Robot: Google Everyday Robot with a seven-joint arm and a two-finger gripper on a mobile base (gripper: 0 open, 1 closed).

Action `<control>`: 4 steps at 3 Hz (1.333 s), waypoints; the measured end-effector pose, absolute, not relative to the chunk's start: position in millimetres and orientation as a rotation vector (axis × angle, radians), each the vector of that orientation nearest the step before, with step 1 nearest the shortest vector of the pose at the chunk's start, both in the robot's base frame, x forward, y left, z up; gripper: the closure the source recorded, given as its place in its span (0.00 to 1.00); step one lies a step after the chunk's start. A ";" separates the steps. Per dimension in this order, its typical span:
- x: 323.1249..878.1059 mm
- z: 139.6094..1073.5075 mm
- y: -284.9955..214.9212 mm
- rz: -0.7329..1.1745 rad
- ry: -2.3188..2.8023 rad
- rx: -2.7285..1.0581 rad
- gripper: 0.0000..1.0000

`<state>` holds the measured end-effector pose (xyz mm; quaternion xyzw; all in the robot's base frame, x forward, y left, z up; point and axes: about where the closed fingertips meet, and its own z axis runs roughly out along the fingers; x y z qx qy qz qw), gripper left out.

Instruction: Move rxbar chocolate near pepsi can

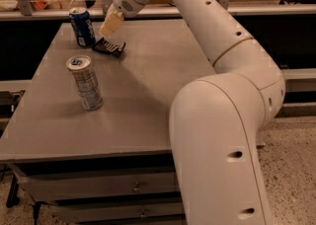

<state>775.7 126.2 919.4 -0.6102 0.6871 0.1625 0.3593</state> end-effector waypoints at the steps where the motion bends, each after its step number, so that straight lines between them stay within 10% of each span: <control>1: 775.5 918.3 127.7 0.425 1.773 -1.577 0.00; 4: 765.4 916.8 115.7 0.501 1.751 -1.645 0.00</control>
Offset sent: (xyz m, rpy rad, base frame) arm -0.0002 -0.0069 0.0070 0.0136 0.0078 0.0108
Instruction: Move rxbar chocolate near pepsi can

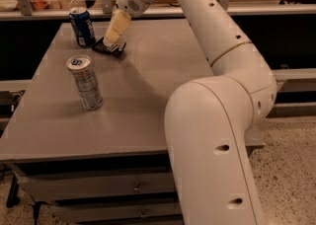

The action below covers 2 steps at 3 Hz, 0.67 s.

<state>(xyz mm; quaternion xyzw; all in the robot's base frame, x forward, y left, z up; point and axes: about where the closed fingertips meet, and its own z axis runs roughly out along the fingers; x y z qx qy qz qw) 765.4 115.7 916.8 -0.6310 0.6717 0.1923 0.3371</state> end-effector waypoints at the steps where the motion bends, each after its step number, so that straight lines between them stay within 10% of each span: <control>1: 759.1 914.8 106.1 0.522 1.755 -1.686 0.00; 2: 752.1 912.0 98.9 0.546 1.764 -1.725 0.00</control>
Offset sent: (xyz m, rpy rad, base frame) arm -0.0085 -0.0370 0.0086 -0.0649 0.0874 0.0899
